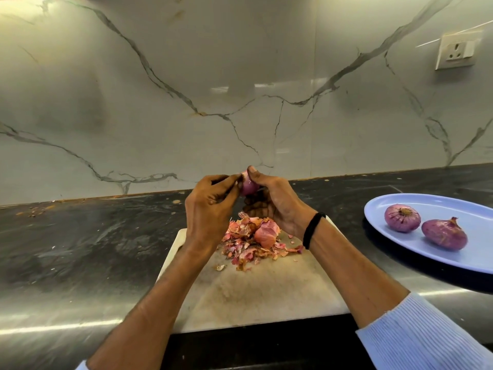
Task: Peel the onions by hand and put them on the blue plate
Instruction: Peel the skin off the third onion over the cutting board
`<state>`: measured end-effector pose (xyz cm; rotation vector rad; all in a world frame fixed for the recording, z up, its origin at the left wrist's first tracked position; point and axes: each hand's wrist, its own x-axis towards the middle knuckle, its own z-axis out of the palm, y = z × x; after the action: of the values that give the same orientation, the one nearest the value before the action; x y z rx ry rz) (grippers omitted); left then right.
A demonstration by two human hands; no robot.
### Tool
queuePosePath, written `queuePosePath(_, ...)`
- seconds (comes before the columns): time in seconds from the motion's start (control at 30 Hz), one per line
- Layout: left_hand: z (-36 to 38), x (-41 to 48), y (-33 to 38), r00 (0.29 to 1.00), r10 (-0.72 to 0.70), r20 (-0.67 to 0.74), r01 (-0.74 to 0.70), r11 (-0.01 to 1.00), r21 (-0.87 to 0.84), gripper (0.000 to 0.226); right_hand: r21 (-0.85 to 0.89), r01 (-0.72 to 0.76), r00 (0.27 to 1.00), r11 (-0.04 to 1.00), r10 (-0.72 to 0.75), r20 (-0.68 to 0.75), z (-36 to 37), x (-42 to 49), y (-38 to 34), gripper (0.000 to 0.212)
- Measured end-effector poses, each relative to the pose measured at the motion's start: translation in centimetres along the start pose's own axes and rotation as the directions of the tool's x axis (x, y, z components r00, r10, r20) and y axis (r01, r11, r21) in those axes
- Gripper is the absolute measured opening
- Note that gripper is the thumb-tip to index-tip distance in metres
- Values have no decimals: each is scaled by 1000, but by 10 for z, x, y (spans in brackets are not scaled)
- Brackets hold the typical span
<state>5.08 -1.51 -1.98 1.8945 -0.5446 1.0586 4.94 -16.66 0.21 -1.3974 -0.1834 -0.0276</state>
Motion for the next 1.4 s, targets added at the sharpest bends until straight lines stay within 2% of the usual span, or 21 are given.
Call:
queuePosePath(0.13,-1,1,-2,992,120,27,-120,992,31,27,-26,22,999,999,-23,-34,-1,2,1,56)
queuePosePath(0.27,-3,3,-4,989,137,59,-138,990,14,27,-75,67,996,995,-71,-60,0,4,2,65)
queuePosePath(0.43,-4,4,-6,993,100,66,-100,995,-12,26,-161,117,991,980,-126,-48,0,2,2,46)
queuePosePath(0.57,-4,3,-6,993,107,44,-108,994,13,24,-119,147,988,982,-151,-20,5,0,4,48)
queuePosePath(0.73,-7,3,-4,986,157,48,-161,982,99,23,-116,156,987,981,-158,-4,9,-2,8,33)
queuePosePath(0.93,-9,2,0,969,223,110,-239,955,175,24,-199,196,977,960,-208,-41,12,-4,9,28)
queuePosePath(1.07,-7,-1,2,960,247,129,-274,925,263,33,-290,222,969,931,-243,-39,16,-7,9,29)
queuePosePath(1.17,-6,-1,-1,973,211,94,-229,933,277,28,-336,223,968,915,-249,-37,20,-11,8,31)
queuePosePath(1.23,-7,0,0,991,130,37,-135,969,205,26,-299,217,972,929,-235,-28,21,-11,8,28)
queuePosePath(1.3,-8,1,2,1000,12,-16,-11,999,46,21,-224,207,977,952,-214,-11,20,-10,7,22)
queuePosePath(1.4,-8,2,6,979,-202,-24,193,959,-206,10,-110,144,989,983,-145,1,19,-7,8,22)
